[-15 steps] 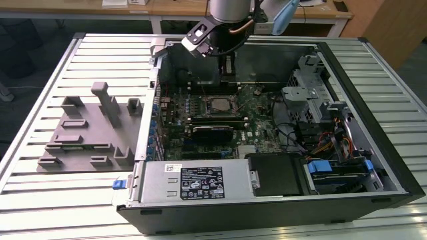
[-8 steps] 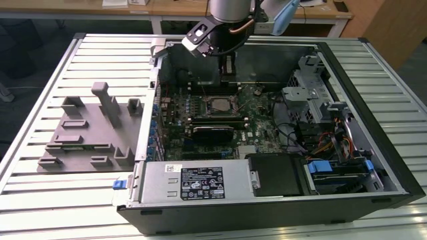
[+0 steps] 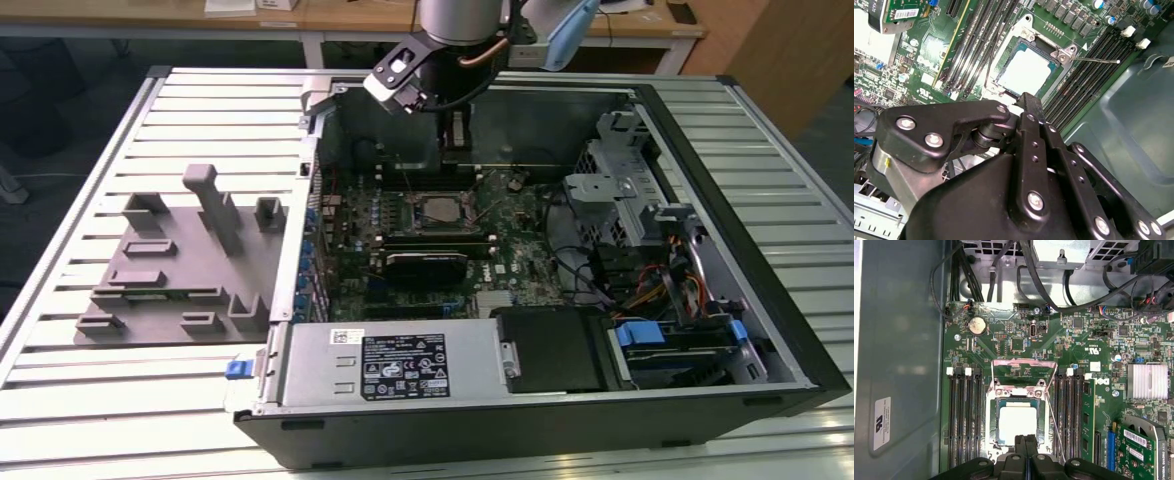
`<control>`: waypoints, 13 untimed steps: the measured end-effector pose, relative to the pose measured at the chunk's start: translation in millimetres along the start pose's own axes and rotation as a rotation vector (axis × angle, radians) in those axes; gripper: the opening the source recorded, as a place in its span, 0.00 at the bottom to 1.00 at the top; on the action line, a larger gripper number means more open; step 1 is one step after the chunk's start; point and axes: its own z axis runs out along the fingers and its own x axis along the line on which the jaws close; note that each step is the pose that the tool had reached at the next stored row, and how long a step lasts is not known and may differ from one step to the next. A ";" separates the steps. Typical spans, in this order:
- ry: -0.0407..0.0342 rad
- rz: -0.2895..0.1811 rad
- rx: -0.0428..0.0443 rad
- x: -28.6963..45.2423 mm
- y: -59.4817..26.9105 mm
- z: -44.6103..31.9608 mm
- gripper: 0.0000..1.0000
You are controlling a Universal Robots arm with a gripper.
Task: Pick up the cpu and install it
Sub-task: 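Close the cpu cover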
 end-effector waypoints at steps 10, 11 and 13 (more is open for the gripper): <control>0.0000 0.000 0.0001 0.2 16.9 0.4 0.11; 0.0000 0.000 0.0001 0.2 19.1 0.5 0.11; 0.0000 0.000 0.0001 0.2 23.9 0.6 0.11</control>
